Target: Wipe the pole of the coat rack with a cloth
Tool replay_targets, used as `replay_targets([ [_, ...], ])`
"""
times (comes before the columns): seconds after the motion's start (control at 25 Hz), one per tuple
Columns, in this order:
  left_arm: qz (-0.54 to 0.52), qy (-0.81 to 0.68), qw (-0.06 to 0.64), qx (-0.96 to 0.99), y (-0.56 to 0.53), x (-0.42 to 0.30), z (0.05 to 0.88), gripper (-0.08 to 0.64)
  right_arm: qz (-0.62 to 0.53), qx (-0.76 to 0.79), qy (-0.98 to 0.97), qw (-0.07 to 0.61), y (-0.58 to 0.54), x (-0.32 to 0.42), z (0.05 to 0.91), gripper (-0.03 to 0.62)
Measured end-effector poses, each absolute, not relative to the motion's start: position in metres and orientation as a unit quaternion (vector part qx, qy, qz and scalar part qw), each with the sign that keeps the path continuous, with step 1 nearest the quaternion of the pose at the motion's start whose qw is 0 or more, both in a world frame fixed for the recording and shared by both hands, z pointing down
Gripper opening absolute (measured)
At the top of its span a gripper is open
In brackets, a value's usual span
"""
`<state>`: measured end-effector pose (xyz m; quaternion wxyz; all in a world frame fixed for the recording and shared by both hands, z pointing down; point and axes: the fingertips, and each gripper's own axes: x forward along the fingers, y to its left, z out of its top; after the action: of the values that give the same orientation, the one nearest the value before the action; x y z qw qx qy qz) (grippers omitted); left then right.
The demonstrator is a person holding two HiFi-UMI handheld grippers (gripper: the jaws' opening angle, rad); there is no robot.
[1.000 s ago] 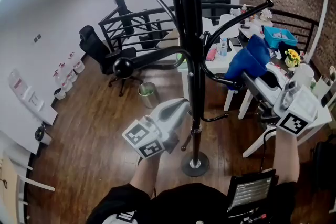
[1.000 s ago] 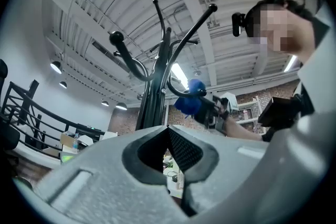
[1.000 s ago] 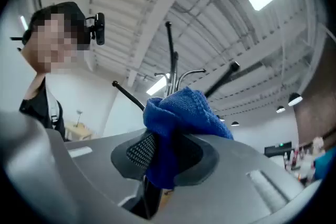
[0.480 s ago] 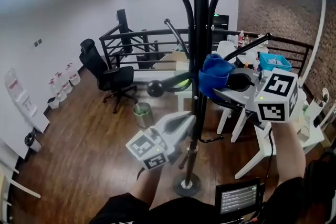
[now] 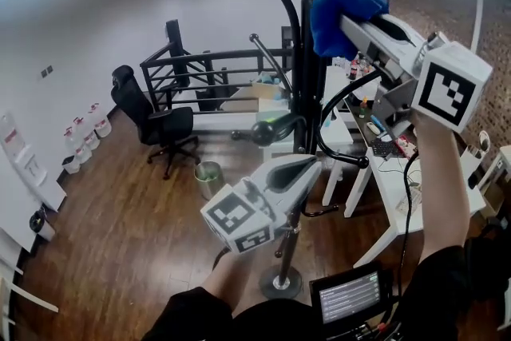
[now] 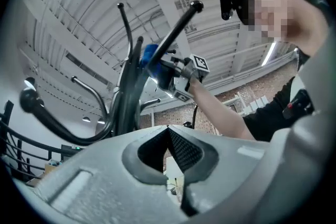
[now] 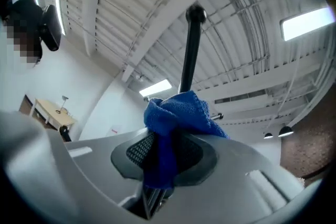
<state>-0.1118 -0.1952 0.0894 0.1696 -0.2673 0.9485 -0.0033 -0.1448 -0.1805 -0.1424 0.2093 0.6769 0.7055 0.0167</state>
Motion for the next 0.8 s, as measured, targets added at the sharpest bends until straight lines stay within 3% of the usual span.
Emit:
replay_targets([
  [0.4, -0.057, 0.926, 0.195, -0.319, -0.252, -0.102, 0.022, 0.002, -0.063, 0.620, 0.718, 0.311, -0.263, -0.125, -0.215, 0.072],
  [0.6, -0.049, 0.926, 0.197, -0.319, -0.251, -0.094, 0.025, 0.002, -0.056, 0.627, 0.738, 0.245, -0.221, -0.152, -0.189, 0.072],
  [0.8, -0.039, 0.934, 0.177, -0.307, -0.244, -0.089, 0.049, 0.002, 0.056, 0.650, 0.741, 0.159, -0.161, -0.165, -0.111, 0.071],
])
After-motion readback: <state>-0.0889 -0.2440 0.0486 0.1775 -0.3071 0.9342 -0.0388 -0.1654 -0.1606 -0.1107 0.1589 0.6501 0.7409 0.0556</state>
